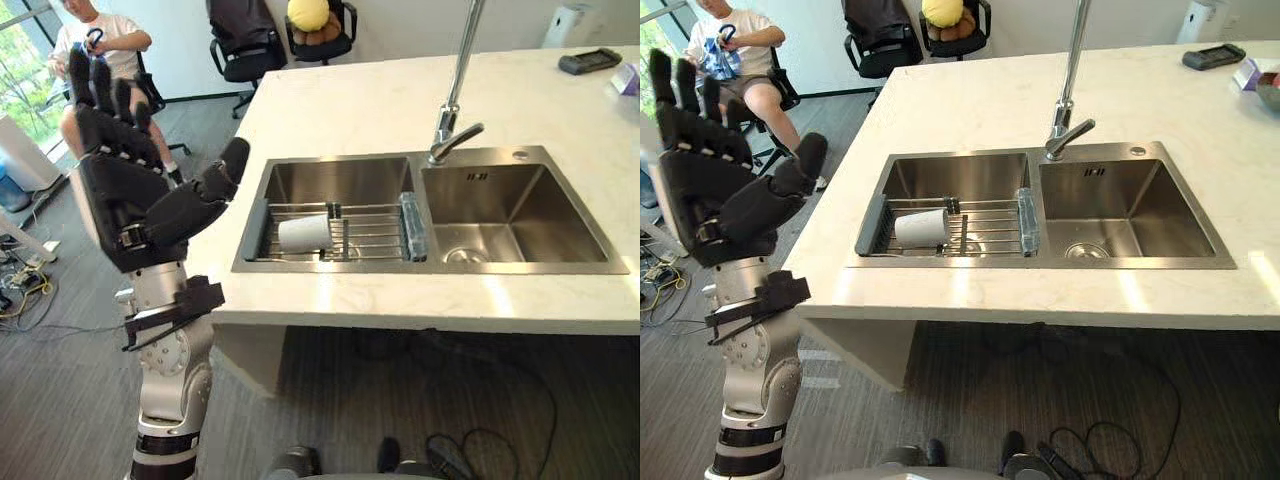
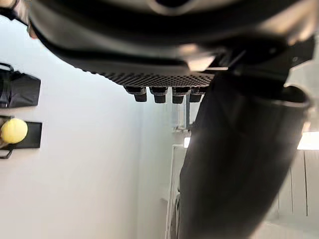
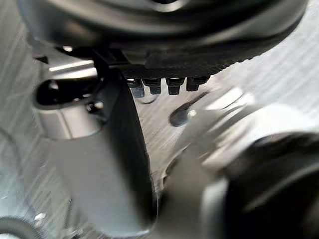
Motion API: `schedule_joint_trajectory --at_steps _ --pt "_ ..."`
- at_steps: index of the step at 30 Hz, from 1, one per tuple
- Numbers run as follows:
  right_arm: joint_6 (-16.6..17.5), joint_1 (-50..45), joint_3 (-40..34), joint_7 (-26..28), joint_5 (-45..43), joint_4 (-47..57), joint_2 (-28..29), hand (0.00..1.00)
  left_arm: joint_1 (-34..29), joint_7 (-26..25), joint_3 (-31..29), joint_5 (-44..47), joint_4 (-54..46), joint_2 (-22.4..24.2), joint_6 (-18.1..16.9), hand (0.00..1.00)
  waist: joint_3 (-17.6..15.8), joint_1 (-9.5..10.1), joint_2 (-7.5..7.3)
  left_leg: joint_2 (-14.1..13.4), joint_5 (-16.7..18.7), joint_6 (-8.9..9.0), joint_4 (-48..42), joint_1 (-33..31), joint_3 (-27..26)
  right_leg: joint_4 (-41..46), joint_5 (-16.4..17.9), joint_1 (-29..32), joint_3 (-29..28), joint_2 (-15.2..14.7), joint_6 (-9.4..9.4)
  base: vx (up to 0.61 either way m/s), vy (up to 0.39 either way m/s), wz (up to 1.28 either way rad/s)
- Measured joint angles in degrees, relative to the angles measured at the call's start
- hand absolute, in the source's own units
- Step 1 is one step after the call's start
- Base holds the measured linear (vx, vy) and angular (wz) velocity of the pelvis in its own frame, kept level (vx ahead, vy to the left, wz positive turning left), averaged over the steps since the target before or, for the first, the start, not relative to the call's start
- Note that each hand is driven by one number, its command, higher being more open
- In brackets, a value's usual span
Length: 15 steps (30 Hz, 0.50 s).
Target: Walk over to the sink, pick up the cup, carry it to the dishwasher, place the cup inside the dishwasher, then close the dishwasher door
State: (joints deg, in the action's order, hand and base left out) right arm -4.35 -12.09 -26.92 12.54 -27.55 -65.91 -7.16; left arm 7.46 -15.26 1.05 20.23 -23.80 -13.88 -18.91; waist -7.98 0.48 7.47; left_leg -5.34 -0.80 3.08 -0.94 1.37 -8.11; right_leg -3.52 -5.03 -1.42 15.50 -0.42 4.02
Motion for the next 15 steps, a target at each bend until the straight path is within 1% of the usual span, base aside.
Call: schedule_joint_trajectory --at_steps 2,3,4,7,9,11,13,15 --pt "-0.32 0.15 0.07 -0.17 0.00 0.24 0.05 1.00 2.45 0.32 1.92 1.08 0.37 -1.03 0.93 1.00 -0.05 -0.15 -0.12 -0.07 -1.41 0.21 1.91 0.99 0.27 -0.96 -0.07 -0.74 0.44 0.35 -0.10 0.15 0.006 0.14" --pt "-0.88 0.13 0.07 -0.14 -0.01 0.56 0.25 1.00 4.29 0.66 3.27 1.14 1.36 -1.10 1.44 1.00 -0.12 -0.20 -0.25 -0.17 -1.53 0.35 2.24 1.46 0.80 -1.26 -0.12 -1.45 1.00 0.51 -0.05 0.14 -0.002 0.26" --pt "-1.38 0.14 -0.09 -0.14 -0.38 0.71 0.51 1.00 5.34 0.79 4.46 1.06 1.92 -1.10 2.29 1.00 -0.04 -0.42 -0.33 -0.24 -1.52 0.37 2.38 1.72 1.50 -1.26 0.24 -1.95 1.82 0.60 -0.60 0.13 0.000 0.29" --pt "-1.38 0.34 -0.96 -0.18 -0.41 0.76 0.85 1.00 5.50 0.87 5.37 1.00 2.03 -1.10 3.92 1.00 0.10 -0.49 -0.31 0.03 -1.51 0.37 2.73 1.72 2.51 -1.28 0.73 -2.28 2.64 0.59 -1.24 0.07 0.014 0.20" --pt "-1.27 0.47 -1.97 -0.27 -0.38 0.71 1.49 1.00 5.50 0.86 5.55 1.30 2.70 -1.10 5.57 1.00 0.28 -0.47 -0.66 0.20 -1.49 0.38 2.82 1.73 2.82 -1.32 1.06 -2.43 3.02 0.46 -1.42 0.05 0.040 0.12" --pt "-0.76 0.56 -2.12 -0.35 -0.24 0.73 1.90 1.00 5.49 0.83 5.50 2.86 4.21 -1.10 7.76 1.00 0.54 -0.35 -1.23 0.30 -1.34 0.26 2.94 1.72 2.84 -1.58 1.55 -2.40 3.07 0.32 -1.86 0.02 0.044 0.04" --pt "0.56 0.53 -3.02 -0.39 0.47 0.67 2.45 1.00 5.47 1.42 5.52 5.12 6.43 -1.12 10.72 1.00 0.95 -0.38 -2.20 0.34 -1.16 0.06 2.91 1.73 2.81 -1.61 1.75 -2.39 3.09 0.08 -1.83 0.00 0.048 -0.01" --pt "1.40 0.50 -4.27 -0.35 1.03 0.59 3.17 1.00 5.46 2.35 5.53 6.58 8.43 -1.18 12.71 1.00 1.29 -0.49 -2.77 0.52 -1.06 -0.09 2.86 1.73 2.76 -1.61 1.75 -2.39 3.09 -0.12 -1.83 0.01 0.050 -0.01"
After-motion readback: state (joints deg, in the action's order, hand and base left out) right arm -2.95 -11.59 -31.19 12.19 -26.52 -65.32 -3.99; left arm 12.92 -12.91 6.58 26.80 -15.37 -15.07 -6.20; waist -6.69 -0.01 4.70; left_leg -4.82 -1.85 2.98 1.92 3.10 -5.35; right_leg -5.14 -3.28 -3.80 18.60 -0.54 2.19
